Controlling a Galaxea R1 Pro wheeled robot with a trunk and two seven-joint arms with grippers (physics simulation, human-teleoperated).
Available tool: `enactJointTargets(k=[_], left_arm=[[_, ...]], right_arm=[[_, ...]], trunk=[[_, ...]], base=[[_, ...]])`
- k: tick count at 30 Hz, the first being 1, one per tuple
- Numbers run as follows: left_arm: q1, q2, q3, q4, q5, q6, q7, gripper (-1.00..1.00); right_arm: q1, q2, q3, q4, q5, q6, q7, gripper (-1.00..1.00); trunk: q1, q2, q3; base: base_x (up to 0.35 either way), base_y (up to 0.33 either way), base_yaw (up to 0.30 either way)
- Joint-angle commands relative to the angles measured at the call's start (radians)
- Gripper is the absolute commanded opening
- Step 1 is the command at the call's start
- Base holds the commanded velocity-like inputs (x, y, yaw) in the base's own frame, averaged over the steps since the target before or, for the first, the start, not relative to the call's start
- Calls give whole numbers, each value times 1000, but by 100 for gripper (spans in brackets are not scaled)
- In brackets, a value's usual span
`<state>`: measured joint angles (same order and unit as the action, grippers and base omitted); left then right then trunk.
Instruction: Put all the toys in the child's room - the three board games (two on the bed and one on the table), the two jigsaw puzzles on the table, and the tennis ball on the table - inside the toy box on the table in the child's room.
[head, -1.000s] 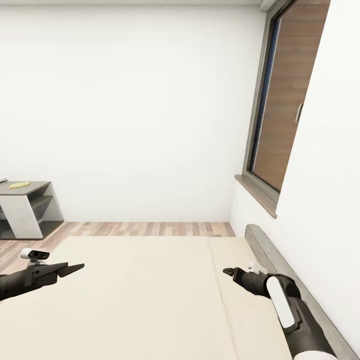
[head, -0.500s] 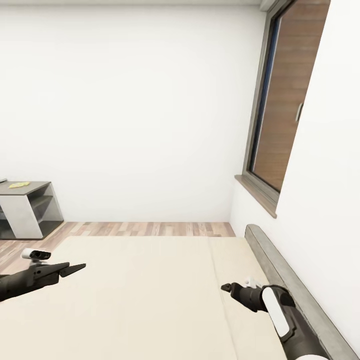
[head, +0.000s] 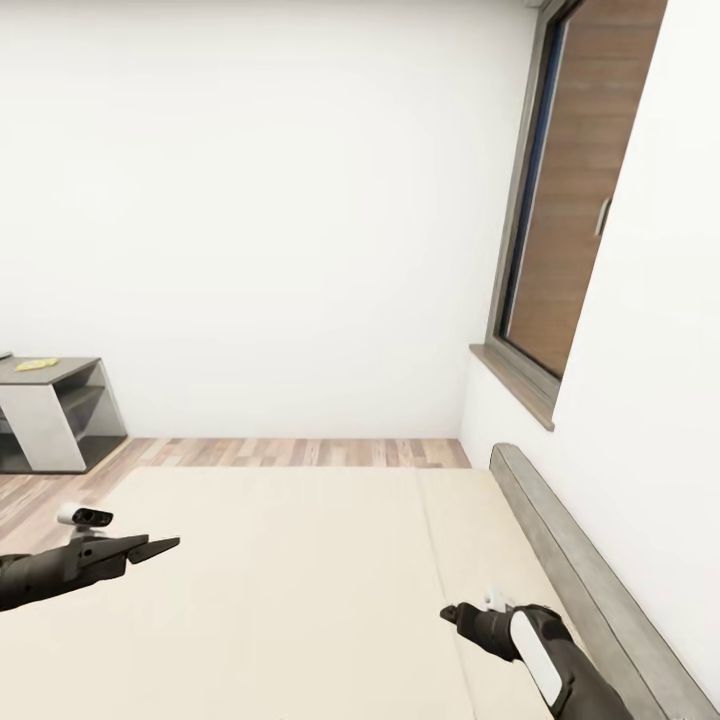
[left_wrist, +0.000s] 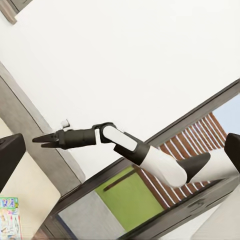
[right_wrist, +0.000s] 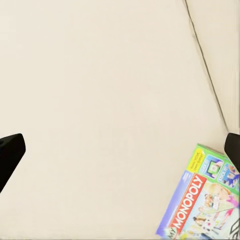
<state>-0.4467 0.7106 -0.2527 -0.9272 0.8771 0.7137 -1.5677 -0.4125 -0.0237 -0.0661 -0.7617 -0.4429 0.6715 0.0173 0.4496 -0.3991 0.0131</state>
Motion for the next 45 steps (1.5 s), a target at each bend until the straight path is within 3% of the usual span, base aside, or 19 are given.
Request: enactJointTargets(k=[1,22,26,32,45], left_arm=[[-1,1,-7,1,5,11,-3,100],[-2,-5,-15,1,5,11,-3,100],[-3,-5,-16,1,5,10,-3,100],[-3,-5,-16,1,5,10,-3,100],[-3,-7,-16,1,5,8,-3,100]], right_arm=[[0,0,-1,7,0,2,2,100],[0,2,8,36,11,-32,-3,100],[0,6,7,38,43,-32,-5,100],[0,14,5,42,125,-44,-6,100],[0,13,3,45,143,-57,-7,100]], trunk=[[0,-1,-2],[0,-1,-36],[0,-1,-42],[0,-1,-52],[0,-1,-73]], base=[[0,0,0],[0,0,0],[0,0,0],[0,0,0],[0,0,0]])
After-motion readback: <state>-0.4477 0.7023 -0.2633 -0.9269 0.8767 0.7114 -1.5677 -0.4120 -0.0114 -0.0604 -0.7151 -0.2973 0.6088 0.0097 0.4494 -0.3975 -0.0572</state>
